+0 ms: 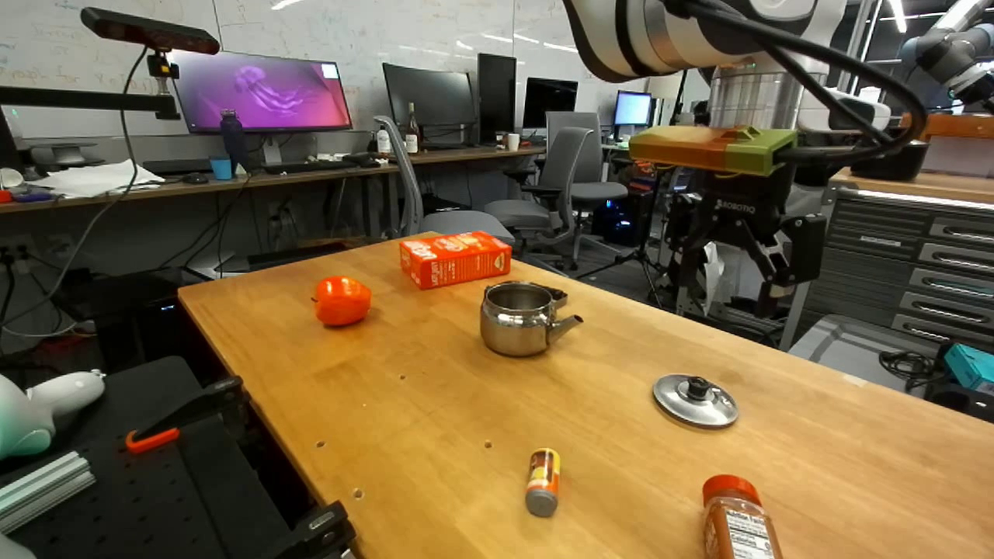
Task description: Place the silver lid on the silver kettle
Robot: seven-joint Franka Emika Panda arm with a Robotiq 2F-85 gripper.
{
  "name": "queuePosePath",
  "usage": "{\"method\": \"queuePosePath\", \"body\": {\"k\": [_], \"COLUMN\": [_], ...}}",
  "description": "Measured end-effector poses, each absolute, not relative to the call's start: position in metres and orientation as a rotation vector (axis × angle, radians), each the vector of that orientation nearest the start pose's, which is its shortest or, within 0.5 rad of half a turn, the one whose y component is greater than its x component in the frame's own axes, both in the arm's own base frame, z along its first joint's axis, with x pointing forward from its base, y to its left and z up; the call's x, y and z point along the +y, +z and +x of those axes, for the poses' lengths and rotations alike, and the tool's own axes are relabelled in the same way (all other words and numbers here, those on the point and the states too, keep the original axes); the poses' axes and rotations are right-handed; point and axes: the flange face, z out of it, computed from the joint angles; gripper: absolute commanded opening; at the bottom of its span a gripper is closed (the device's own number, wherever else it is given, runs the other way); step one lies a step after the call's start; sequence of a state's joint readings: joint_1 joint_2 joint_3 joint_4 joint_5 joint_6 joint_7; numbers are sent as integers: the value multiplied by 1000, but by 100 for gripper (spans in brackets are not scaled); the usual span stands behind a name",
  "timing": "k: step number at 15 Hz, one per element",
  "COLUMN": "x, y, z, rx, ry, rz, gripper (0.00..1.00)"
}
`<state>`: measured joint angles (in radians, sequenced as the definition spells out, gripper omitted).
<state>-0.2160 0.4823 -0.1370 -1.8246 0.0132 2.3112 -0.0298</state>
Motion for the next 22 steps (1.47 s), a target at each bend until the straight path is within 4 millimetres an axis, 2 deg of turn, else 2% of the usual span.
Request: {"method": "queuePosePath", "body": {"k": [15, 22], "x": [-223, -222], "y": [210, 201], "z": [623, 626], "rx": [508, 498], "ry": [123, 138], "rz": [-3167, -3180], "gripper": [100, 100]}}
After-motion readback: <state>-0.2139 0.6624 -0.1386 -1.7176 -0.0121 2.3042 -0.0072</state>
